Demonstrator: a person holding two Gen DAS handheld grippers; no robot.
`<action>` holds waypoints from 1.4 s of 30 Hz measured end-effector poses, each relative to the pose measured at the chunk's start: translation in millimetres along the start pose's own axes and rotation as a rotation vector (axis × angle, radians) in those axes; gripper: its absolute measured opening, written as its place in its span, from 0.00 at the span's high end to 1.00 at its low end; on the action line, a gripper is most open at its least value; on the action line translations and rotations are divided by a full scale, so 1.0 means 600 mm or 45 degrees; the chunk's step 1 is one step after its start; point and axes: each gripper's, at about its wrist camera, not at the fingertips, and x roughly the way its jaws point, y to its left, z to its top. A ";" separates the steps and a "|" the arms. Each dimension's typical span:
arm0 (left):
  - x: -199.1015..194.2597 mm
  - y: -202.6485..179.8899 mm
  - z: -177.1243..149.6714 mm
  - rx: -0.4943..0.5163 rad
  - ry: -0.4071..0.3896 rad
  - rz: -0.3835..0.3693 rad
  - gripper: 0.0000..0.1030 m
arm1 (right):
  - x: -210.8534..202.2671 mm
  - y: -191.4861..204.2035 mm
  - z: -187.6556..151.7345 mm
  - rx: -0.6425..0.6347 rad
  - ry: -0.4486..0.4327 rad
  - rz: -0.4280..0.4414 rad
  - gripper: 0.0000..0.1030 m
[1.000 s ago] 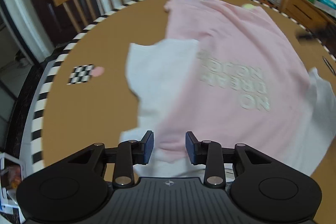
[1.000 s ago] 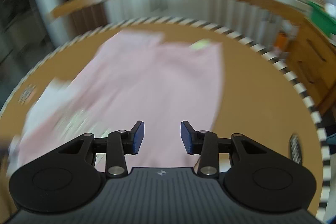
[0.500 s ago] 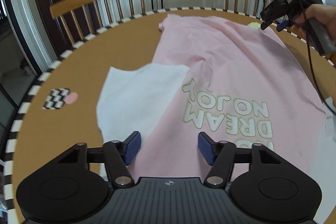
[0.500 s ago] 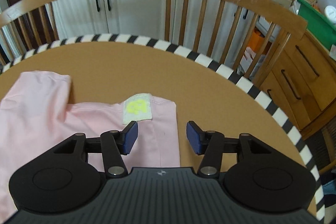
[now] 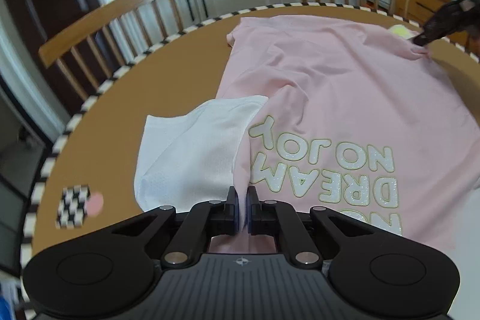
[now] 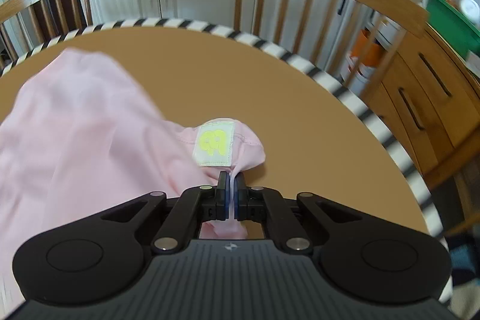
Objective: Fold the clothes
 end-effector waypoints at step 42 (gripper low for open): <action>-0.025 0.042 -0.031 -0.286 0.126 -0.159 0.55 | -0.069 0.035 -0.106 -0.061 0.088 0.226 0.58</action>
